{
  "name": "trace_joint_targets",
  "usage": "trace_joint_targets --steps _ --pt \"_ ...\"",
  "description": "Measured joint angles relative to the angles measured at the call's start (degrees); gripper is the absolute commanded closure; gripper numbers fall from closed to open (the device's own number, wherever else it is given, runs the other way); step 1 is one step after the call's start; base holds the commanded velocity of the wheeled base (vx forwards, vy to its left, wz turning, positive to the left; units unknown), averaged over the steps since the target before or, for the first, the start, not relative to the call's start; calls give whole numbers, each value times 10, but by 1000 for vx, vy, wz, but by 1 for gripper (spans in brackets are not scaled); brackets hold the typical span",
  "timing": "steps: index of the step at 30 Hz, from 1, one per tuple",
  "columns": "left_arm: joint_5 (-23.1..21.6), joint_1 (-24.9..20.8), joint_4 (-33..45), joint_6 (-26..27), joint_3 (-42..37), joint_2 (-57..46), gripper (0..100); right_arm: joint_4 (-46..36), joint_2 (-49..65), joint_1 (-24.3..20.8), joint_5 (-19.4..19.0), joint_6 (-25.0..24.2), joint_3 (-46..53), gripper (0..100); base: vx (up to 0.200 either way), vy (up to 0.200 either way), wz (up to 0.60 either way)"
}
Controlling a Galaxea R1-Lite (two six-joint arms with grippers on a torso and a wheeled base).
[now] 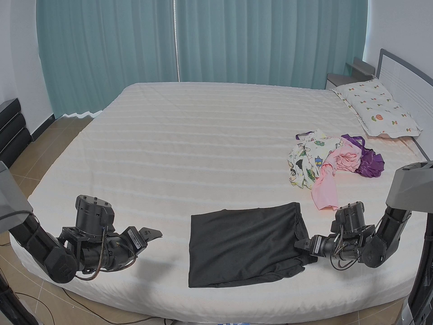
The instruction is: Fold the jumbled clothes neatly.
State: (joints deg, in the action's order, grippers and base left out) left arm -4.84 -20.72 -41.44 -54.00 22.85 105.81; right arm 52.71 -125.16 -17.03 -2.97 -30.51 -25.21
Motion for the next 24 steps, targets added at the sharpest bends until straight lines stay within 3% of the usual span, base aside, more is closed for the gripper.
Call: trace_joint_targets --steps 8,24 --pt "1 -5 0 -3 -1 -1 0 -1 -8 -23 2 1 15 100 0 0 0" --pt "2 -7 0 -4 -4 -5 0 36 6 -18 4 3 84 100 0 0 0"
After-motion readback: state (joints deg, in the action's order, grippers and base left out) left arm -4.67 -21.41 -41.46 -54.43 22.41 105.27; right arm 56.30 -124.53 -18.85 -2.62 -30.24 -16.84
